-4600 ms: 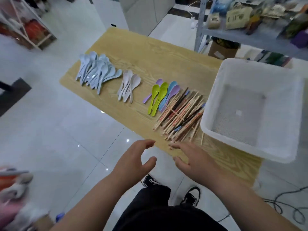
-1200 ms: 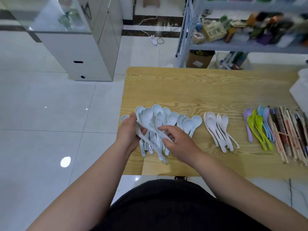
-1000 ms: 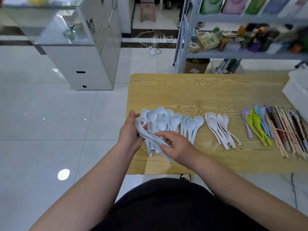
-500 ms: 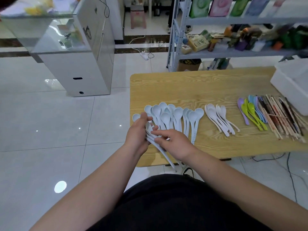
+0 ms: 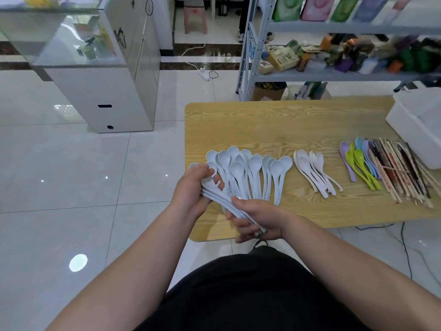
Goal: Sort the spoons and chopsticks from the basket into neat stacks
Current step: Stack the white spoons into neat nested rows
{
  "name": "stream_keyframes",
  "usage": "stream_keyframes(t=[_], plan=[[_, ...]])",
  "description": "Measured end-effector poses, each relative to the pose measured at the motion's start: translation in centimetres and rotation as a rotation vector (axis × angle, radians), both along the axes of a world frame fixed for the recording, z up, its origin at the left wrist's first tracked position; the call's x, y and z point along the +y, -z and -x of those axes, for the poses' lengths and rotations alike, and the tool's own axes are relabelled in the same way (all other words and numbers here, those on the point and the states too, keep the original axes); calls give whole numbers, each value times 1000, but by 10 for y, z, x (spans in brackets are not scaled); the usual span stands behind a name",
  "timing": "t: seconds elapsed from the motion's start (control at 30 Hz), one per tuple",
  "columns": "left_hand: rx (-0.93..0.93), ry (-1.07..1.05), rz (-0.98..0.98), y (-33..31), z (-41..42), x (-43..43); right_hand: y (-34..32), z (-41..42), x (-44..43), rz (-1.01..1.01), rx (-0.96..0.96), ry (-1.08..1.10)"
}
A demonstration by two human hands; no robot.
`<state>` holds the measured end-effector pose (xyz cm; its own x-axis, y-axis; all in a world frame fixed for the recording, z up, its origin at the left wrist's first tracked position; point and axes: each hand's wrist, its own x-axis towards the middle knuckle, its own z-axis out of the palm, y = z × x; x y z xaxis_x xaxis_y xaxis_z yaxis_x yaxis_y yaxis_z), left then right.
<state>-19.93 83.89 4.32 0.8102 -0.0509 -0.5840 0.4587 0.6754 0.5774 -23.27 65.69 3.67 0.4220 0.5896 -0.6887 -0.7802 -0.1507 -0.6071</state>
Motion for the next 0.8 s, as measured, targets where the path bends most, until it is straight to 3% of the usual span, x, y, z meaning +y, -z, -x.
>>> stream_keyframes(t=[0.1, 0.3, 0.47, 0.57, 0.7, 0.8], plan=[[10, 133, -90, 2, -11, 1, -1, -20, -15, 114, -115, -89], [3, 551, -563, 11, -46, 3, -11, -79, -50, 577, -600, -480], [-92, 790, -905, 19, -81, -13, 5, -142, -75, 795, -913, -724], [-216, 767, -1147, 29, -125, -27, 17, -190, -83, 867, -1056, -753], [-436, 642, -1279, 60, -205, -38, 44, -269, -90, 880, -1222, -686], [-503, 636, -1395, 95, -263, -38, 86, -325, -98, 896, -1317, -672]])
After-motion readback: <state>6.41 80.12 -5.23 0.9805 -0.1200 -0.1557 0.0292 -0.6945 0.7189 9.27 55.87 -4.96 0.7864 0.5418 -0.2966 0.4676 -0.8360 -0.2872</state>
